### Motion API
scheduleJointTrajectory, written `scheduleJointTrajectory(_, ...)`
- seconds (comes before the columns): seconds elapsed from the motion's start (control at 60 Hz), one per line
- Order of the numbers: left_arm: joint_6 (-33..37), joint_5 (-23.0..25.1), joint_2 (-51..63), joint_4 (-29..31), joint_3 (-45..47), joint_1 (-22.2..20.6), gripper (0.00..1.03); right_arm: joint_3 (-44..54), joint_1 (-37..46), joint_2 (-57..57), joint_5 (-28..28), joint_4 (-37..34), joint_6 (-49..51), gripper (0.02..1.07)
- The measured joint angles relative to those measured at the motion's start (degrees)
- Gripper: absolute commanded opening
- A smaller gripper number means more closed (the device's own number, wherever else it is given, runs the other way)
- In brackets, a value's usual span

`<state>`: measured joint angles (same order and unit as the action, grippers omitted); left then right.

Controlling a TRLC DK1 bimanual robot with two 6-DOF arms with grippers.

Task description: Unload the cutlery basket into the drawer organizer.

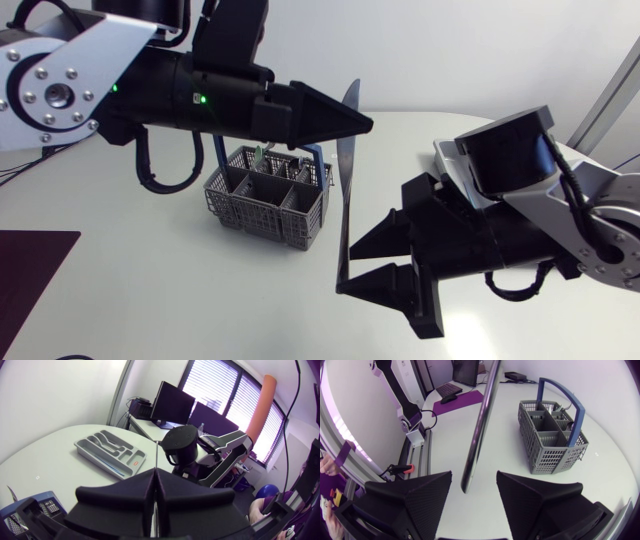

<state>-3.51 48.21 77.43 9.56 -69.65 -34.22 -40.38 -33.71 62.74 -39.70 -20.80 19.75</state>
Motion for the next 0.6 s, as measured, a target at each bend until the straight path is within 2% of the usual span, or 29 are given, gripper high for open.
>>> scheduleJointTrajectory(0.067,-0.2,0.1,0.0,0.0,-0.1,0.1,0.03,-0.1,-0.2,0.6,0.0,0.2,-0.1,0.43)
scheduleJointTrajectory(0.15,-0.6,0.8,0.0,0.0,-0.1,0.0,0.03,-0.2,-0.7,0.7,0.0,1.2,-0.7,0.31)
scheduleJointTrajectory(0.183,-0.6,0.9,0.0,0.0,-0.1,0.0,0.03,-0.5,-0.9,0.7,0.0,1.4,-1.2,0.28)
scheduleJointTrajectory(0.3,-0.6,0.9,0.0,0.0,-0.1,0.0,0.03,-1.8,-1.5,0.7,-0.1,1.9,-2.2,0.27)
scheduleJointTrajectory(0.383,-0.6,1.0,0.0,-0.1,-0.1,0.0,0.03,-2.8,-1.5,1.0,-0.2,2.2,-3.0,0.11)
scheduleJointTrajectory(0.6,-0.3,1.5,0.0,-0.2,-0.1,0.0,0.04,-3.2,-1.4,1.8,-0.1,2.3,-6.7,0.08)
